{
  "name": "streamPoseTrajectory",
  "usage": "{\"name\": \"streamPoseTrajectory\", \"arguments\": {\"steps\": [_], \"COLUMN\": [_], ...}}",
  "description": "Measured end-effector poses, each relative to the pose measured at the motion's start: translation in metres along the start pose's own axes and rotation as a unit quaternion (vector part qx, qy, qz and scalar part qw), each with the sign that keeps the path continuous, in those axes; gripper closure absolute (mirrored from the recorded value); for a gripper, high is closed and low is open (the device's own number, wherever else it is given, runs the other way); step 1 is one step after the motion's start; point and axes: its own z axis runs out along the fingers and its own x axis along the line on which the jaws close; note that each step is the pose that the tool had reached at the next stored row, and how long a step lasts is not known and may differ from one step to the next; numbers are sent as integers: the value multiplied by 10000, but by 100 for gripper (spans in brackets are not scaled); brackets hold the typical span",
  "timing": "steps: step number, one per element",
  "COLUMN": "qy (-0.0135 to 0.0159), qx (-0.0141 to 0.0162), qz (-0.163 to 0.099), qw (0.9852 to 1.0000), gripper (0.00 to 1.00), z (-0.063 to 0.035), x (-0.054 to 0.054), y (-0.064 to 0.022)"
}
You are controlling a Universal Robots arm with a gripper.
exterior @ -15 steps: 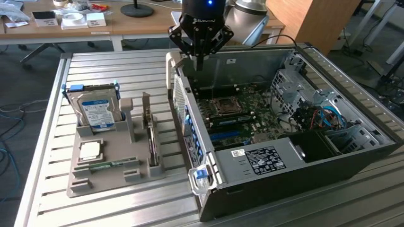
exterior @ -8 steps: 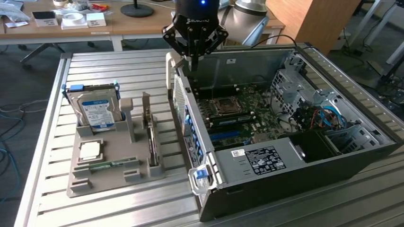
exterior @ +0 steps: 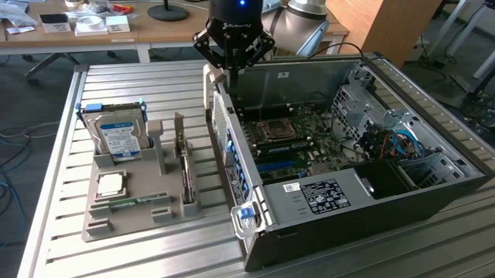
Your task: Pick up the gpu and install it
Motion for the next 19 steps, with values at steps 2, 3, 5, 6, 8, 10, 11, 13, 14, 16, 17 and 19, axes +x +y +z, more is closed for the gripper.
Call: {"name": "streamPoseTrajectory", "arguments": {"steps": [2, 3, 5, 6, 8, 10, 11, 13, 14, 16, 17, 19], "qy": [-4, -7, -12, -13, -14, -15, -16, -17, -17, -17, -17, -17], "qx": [-1, -1, -1, -1, -1, -1, -1, -1, -1, -1, -1, -1], "qz": [-1, 0, 2, 3, 3, 4, 4, 5, 6, 7, 6, 7], "qw": [10000, 10000, 10000, 10000, 10000, 10000, 10000, 10000, 10000, 10000, 10000, 10000], "gripper": [89, 89, 89, 89, 89, 89, 89, 89, 89, 89, 89, 89], "z": [-2, -3, -5, -6, -8, -9, -10, -10, -10, -10, -9, -10], "x": [54, 89, 148, 172, 217, 269, 295, 341, 358, 390, 407, 444], "y": [-4, -7, -11, -13, -16, -20, -22, -25, -27, -29, -31, -33]}}
